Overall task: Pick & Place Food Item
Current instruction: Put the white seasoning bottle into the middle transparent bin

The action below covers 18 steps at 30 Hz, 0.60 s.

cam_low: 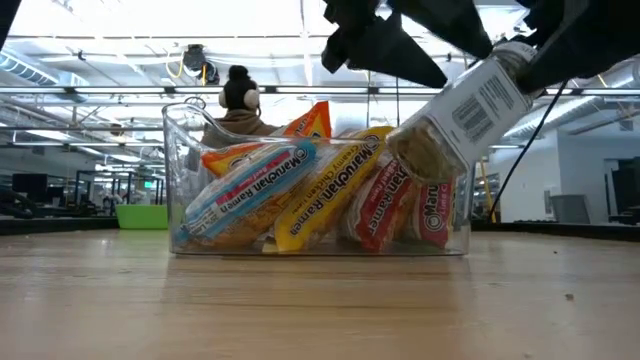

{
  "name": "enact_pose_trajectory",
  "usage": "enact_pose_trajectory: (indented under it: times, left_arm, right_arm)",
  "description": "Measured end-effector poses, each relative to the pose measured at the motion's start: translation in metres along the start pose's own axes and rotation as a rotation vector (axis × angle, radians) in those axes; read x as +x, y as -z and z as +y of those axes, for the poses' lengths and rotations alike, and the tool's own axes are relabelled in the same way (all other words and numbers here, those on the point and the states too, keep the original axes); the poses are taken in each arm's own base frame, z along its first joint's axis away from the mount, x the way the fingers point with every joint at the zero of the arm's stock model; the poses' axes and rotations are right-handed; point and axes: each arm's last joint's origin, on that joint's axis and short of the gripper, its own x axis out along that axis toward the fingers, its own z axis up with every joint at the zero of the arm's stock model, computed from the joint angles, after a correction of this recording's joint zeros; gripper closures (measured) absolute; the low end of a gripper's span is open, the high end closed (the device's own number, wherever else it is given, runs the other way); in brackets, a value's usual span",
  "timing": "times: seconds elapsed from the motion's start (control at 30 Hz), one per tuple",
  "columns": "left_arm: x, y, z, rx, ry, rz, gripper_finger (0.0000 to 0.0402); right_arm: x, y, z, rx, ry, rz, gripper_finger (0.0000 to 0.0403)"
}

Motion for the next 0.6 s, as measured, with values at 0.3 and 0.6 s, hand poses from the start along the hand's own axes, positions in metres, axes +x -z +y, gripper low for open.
enact_pose_trajectory:
  times: [0.3,0.6]
  left_arm:
    - [0.008,-0.007,0.02,-0.004,0.003,0.01,0.0151]
    - [0.005,-0.008,0.012,-0.005,0.057,-0.003,0.0151]
  right_arm:
    - [-0.001,0.0,-0.004,-0.005,-0.008,0.019,0.0209]
    - [-0.029,-0.014,-0.011,0.006,-0.015,-0.071,0.0209]
